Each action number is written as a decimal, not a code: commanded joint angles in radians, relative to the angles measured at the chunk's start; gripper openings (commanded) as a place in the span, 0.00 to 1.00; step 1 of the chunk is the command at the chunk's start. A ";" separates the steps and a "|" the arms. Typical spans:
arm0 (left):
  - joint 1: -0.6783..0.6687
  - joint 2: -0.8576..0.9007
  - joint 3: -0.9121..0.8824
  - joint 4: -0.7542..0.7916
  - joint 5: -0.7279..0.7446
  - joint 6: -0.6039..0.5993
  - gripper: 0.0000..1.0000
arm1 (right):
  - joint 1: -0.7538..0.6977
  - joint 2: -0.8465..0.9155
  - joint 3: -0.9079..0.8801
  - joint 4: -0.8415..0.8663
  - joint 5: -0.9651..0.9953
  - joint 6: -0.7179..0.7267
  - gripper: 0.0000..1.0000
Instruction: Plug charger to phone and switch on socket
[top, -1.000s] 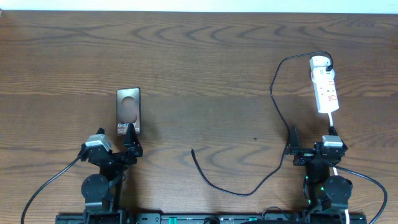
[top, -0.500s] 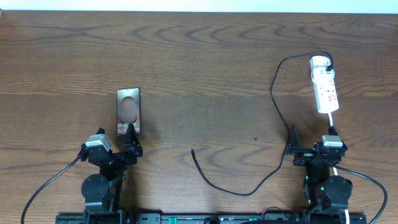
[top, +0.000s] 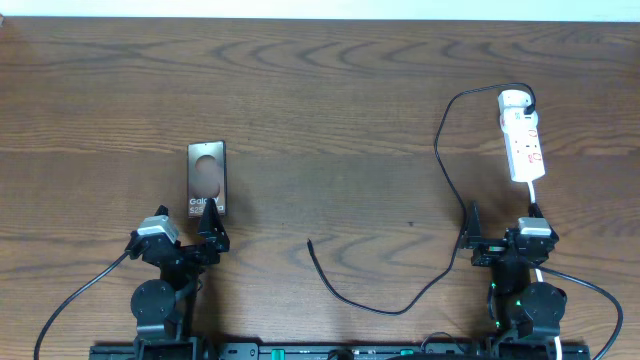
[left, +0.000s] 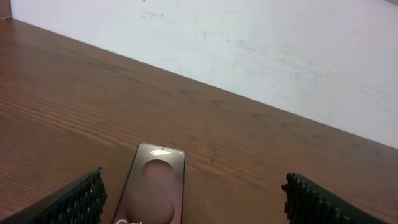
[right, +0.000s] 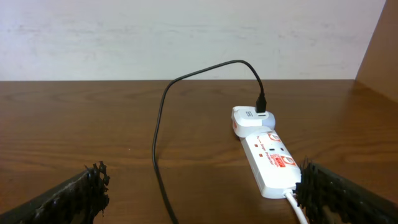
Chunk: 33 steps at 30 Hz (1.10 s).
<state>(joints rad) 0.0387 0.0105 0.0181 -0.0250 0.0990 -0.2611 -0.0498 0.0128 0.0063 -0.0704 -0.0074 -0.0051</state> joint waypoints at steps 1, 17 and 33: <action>0.006 -0.006 -0.013 -0.038 0.021 0.006 0.89 | 0.005 0.001 -0.001 -0.005 -0.006 -0.010 0.99; 0.006 -0.006 -0.013 -0.038 0.021 0.006 0.89 | 0.005 0.001 -0.001 -0.005 -0.006 -0.010 0.99; 0.006 -0.006 -0.013 -0.031 0.051 0.006 0.89 | 0.005 0.001 -0.001 -0.005 -0.006 -0.010 0.99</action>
<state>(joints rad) 0.0387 0.0105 0.0181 -0.0231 0.1032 -0.2611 -0.0498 0.0128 0.0063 -0.0704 -0.0074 -0.0051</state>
